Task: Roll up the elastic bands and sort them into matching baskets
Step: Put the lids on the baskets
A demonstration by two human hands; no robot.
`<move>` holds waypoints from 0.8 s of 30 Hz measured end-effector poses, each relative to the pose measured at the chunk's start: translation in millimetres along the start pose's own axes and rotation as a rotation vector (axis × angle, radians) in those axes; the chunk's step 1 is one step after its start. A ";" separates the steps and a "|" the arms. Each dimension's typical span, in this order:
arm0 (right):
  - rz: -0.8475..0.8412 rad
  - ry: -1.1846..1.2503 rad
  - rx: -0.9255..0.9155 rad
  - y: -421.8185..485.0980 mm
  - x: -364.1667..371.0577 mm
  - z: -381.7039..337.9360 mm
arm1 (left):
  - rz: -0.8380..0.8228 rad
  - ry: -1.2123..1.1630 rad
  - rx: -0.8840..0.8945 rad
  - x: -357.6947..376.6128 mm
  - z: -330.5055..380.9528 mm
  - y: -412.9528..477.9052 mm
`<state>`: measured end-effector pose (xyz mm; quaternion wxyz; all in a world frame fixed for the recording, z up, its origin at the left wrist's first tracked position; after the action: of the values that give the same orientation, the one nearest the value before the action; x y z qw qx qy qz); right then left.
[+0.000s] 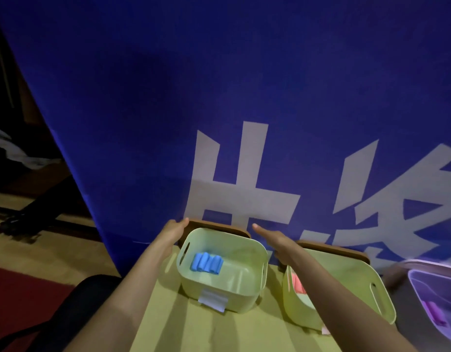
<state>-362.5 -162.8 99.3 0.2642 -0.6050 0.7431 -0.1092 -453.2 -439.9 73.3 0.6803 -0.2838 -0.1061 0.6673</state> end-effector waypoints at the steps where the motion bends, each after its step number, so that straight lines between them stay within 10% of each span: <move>1: -0.005 -0.007 0.028 2.5 2.6 3.1 | 0.014 0.000 -0.011 1.7 -2.8 12.7; 24: -0.044 0.188 0.133 92.9 37.6 46.8 | 0.016 -0.010 -0.092 12.4 -40.0 91.3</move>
<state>-420.9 -168.7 5.6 0.2304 -0.5892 0.7424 -0.2204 -508.6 -442.4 -10.5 0.6606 -0.3123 -0.1381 0.6686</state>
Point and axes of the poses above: each hand's wrist, its own y-axis towards the middle knuckle, its own x-axis out of the palm, z = x × y, the point moved 8 cm from there along y, towards the middle knuckle, and after that the axes turned 4 degrees about -x, right-handed, at the moved point
